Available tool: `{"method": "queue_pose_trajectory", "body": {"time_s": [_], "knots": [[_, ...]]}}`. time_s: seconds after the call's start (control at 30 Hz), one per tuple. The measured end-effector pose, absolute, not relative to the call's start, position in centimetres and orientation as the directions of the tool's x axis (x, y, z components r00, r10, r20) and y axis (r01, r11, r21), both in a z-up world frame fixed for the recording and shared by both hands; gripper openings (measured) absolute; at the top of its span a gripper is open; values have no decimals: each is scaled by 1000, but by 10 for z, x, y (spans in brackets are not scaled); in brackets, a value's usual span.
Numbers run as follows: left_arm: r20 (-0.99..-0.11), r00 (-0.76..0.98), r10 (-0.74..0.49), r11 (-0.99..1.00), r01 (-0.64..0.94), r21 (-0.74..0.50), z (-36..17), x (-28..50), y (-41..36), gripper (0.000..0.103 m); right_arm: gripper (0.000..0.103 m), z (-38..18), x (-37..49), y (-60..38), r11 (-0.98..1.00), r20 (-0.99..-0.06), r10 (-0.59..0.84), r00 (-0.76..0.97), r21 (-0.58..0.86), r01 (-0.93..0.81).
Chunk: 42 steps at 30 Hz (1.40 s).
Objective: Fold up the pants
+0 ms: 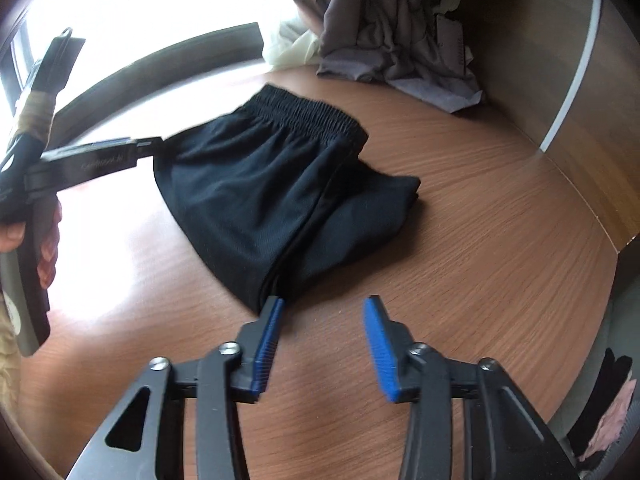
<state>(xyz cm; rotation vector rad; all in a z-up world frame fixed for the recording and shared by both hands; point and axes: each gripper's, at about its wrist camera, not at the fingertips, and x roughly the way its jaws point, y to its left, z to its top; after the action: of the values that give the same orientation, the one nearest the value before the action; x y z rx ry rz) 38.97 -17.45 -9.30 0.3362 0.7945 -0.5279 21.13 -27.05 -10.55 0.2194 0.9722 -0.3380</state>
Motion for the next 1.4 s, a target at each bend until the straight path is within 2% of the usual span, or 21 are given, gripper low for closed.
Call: {"method": "queue_pose_trajectory", "body": {"time_s": [0.2,0.23,0.3,0.53,0.63,0.7,0.83,0.9,1.03,1.4], "knots": [[-730,609,-310,833,544,100,-75,369,-167,52,45,-89,205,-281,917,-796,-172,580,86,389],[-729,610,-312,837,539,93,-73,364,-166,52,47,-87,205,-283,915,-790,-169,589,97,392],[-729,604,-322,844,532,69,-70,352,-165,54,58,-82,202,-289,915,-778,-163,606,111,389],[-722,621,-304,883,469,31,-63,314,-163,60,59,-73,190,-322,906,-749,-108,654,196,374],[-719,633,-287,899,437,26,-62,304,-162,65,67,-72,187,-336,888,-739,-90,668,244,389],[-717,645,-264,907,420,43,-63,300,-159,66,68,-71,187,-343,877,-729,-88,679,266,399],[-721,656,-223,910,406,87,-70,305,-159,67,69,-75,194,-356,836,-719,-73,691,334,435],[-723,658,-209,909,404,104,-74,311,-160,67,75,-78,198,-361,799,-716,-65,695,380,466],[-737,640,-218,905,415,92,-83,330,-162,68,75,-91,214,-367,744,-706,-22,708,461,483],[-784,536,-312,865,502,-1,-109,379,-177,68,75,-126,249,-374,695,-755,16,656,480,535]]}}
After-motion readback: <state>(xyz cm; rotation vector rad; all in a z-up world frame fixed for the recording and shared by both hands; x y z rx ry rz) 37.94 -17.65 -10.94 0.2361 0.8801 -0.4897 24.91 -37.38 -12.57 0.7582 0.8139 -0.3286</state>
